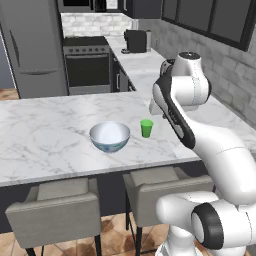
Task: Place the cup inside the bowl on the dining table and move the bowl to any counter.
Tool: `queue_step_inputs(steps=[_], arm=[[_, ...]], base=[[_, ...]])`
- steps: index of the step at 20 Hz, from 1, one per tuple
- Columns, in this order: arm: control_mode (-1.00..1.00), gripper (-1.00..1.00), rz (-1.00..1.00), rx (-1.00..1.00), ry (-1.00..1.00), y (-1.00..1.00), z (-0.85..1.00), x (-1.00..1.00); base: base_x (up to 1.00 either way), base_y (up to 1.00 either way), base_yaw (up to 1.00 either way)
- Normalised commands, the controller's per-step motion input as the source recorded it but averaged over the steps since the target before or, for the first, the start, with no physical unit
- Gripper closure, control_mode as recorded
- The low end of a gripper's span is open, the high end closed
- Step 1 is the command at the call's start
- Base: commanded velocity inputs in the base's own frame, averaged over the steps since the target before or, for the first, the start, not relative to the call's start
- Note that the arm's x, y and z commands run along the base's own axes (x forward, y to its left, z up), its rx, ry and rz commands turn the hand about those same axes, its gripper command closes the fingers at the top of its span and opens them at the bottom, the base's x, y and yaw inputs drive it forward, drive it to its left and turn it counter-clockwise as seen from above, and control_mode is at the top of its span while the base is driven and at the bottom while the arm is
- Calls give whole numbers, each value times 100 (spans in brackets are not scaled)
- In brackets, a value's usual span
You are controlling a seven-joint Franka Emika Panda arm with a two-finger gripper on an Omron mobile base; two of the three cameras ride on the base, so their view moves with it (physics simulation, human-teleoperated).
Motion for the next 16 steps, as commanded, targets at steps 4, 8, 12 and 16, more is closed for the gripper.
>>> queue_step_inputs(steps=[4, 8, 12, 16], arm=[[-100, -100, 0, 0, 0, 0, 0, -5], [-100, -100, 0, 0, 0, 0, 0, -3], [-100, -100, 0, 0, 0, 0, 0, 0], [-100, -100, 0, 0, 5, 0, 0, 4]], base=[[0, 0, 0], [0, 0, 0], [0, 0, 0], [0, 0, 0]])
